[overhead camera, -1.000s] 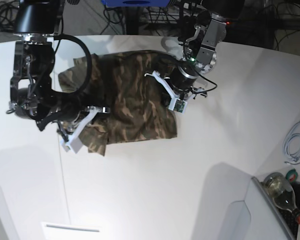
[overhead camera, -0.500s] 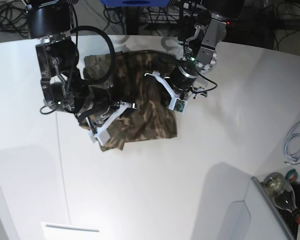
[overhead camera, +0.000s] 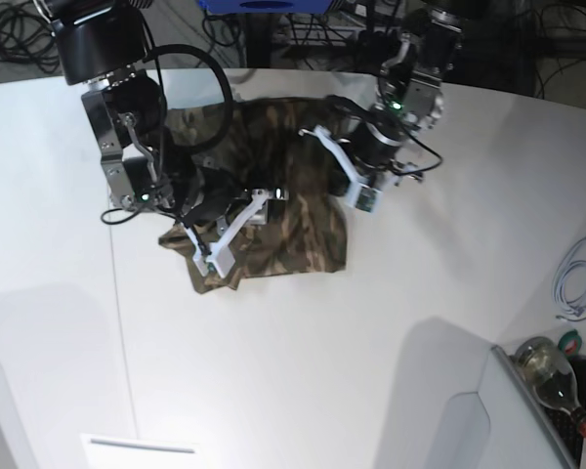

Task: Layout the t-shirt on the table in an organized manner, then fold the t-shirt properly
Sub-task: 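Fold the grasped end over toward the left gripper with the right gripper, then release the folded end and press it flat with the right gripper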

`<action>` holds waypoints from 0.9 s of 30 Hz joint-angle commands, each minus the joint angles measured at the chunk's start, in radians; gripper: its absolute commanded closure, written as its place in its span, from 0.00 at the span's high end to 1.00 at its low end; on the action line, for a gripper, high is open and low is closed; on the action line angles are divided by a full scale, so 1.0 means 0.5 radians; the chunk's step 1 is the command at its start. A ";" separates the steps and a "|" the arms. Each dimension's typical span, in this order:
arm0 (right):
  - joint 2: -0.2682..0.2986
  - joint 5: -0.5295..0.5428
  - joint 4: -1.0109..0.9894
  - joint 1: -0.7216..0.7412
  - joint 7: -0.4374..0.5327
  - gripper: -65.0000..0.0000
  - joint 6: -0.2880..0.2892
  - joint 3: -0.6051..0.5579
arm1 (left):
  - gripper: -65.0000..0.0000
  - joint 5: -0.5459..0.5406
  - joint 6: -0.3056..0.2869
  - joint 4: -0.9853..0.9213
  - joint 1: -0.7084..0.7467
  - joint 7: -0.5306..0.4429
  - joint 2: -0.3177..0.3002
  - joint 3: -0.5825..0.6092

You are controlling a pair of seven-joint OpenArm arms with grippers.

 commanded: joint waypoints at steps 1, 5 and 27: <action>-0.008 0.006 0.094 0.029 0.027 0.52 0.015 -0.027 | 0.00 -0.003 0.019 0.089 0.023 -0.016 -0.025 -0.071; -0.014 -0.215 0.223 -0.014 0.027 0.61 -0.099 -0.135 | 0.00 0.000 0.019 0.224 0.151 -0.004 -0.111 -0.323; -0.106 -0.255 0.214 0.204 0.018 0.66 -0.710 -0.939 | 0.00 -0.006 0.010 0.384 0.556 -0.004 -0.276 -1.382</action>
